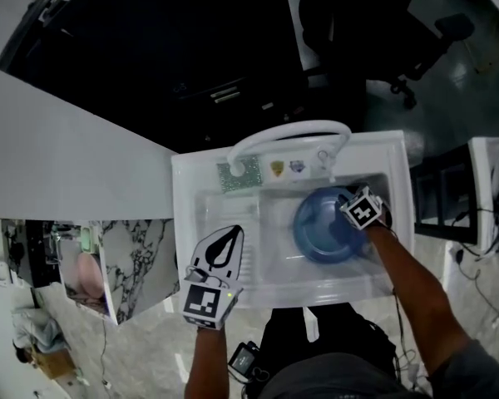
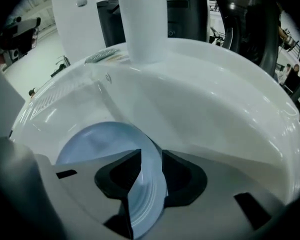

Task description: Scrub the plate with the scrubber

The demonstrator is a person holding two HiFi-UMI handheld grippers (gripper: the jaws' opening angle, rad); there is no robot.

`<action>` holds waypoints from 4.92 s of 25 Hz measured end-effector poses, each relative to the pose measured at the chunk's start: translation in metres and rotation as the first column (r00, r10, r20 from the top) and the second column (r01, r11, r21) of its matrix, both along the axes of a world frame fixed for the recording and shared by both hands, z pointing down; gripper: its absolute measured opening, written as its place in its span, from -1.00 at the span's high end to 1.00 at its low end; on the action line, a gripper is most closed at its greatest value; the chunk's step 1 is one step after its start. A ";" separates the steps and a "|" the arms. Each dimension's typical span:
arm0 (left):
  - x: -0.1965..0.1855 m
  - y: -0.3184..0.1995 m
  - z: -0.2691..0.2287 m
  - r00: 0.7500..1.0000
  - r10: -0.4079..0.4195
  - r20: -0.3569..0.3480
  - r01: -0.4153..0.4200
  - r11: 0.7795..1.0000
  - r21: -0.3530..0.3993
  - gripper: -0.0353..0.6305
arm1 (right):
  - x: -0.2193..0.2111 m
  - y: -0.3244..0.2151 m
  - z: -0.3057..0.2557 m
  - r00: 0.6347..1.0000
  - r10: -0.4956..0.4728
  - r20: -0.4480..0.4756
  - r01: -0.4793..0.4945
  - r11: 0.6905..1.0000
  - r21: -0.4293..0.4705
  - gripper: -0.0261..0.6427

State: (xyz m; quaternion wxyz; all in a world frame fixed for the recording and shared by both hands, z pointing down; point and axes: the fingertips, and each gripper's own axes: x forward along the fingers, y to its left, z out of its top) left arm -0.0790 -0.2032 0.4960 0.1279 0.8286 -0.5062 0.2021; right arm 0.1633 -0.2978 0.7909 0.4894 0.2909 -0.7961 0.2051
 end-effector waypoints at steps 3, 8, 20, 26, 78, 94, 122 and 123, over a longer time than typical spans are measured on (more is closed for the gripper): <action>-0.003 0.002 0.008 1.000 -0.006 -0.009 0.005 1.000 -0.011 0.89 | 0.001 -0.001 0.012 0.999 -0.001 -0.035 0.000 1.000 -0.019 0.47; -0.007 0.005 0.016 1.000 -0.019 -0.021 0.018 1.000 -0.023 0.89 | 0.005 0.002 0.032 0.995 0.000 -0.100 -0.007 0.997 -0.072 0.46; -0.010 0.014 0.031 0.998 -0.030 -0.053 0.027 0.999 -0.044 0.89 | 0.007 0.006 0.048 0.990 0.013 -0.142 -0.027 0.995 -0.097 0.46; -0.012 0.014 0.035 0.998 -0.030 -0.062 0.027 0.998 -0.050 0.89 | 0.006 0.019 0.051 0.996 0.050 -0.073 -0.065 0.972 -0.227 0.67; -0.049 -0.087 0.184 0.567 0.360 0.741 -0.373 0.914 -0.159 0.38 | 0.028 0.096 -0.145 0.704 0.578 0.413 -0.417 0.807 -0.418 0.79; -0.050 -0.099 0.184 0.509 0.338 0.791 -0.407 0.905 -0.125 0.52 | 0.026 0.100 -0.145 0.700 0.586 0.408 -0.428 0.801 -0.418 0.77; 0.082 0.003 0.080 0.542 0.422 0.726 -0.637 0.771 0.028 0.64 | 0.001 0.102 -0.170 0.635 0.632 0.445 -0.451 0.770 -0.451 0.76; 0.093 0.009 0.079 0.527 0.435 0.730 -0.656 0.754 0.024 0.64 | 0.002 0.105 -0.173 0.630 0.634 0.448 -0.449 0.768 -0.457 0.76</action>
